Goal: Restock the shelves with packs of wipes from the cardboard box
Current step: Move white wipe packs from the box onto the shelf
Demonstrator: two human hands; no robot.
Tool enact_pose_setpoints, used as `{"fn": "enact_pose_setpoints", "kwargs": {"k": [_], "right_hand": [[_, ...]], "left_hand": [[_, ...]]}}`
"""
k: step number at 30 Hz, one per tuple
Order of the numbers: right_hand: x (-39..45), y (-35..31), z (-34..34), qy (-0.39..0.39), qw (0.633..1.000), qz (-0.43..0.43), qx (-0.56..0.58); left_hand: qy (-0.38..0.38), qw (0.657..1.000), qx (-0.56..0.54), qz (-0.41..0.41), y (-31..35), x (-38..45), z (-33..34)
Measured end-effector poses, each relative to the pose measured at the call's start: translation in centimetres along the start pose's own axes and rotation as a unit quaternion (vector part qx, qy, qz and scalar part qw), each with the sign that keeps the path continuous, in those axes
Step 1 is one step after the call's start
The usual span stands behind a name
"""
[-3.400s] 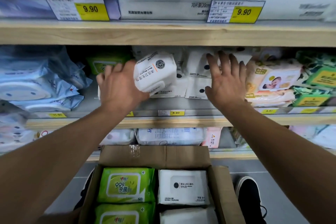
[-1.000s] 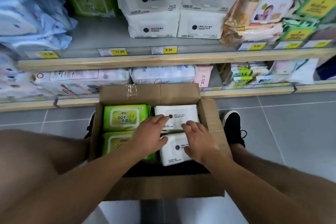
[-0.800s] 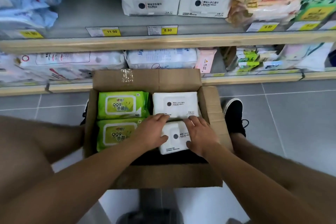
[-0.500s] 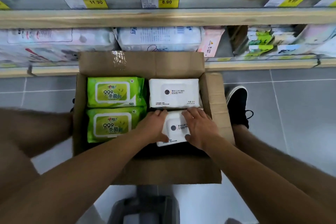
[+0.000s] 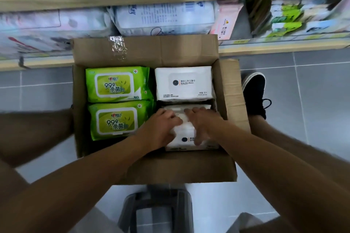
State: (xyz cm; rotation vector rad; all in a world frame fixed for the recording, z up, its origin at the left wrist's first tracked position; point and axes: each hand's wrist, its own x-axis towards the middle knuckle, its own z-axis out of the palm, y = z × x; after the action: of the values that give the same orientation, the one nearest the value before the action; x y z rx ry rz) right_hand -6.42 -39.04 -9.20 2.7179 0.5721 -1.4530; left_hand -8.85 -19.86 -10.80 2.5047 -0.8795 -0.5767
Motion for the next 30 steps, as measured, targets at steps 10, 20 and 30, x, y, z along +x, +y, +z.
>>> {"fn": "enact_pose_setpoints", "kwargs": {"k": [10, 20, 30], "right_hand": [[-1.0, 0.2, 0.9, 0.054, 0.998, -0.024, -0.005], [-2.0, 0.0, 2.6, 0.156, 0.987, -0.044, -0.021], [-2.3, -0.2, 3.4, 0.178, 0.983, -0.032, -0.037]], "left_hand": [[0.024, 0.990, 0.058, -0.123, -3.1, 9.4, -4.2], [-0.024, 0.988, 0.038, -0.149, -2.2, 9.5, -4.0], [-0.117, 0.972, 0.052, -0.198, -0.7, 9.9, -4.1]]}}
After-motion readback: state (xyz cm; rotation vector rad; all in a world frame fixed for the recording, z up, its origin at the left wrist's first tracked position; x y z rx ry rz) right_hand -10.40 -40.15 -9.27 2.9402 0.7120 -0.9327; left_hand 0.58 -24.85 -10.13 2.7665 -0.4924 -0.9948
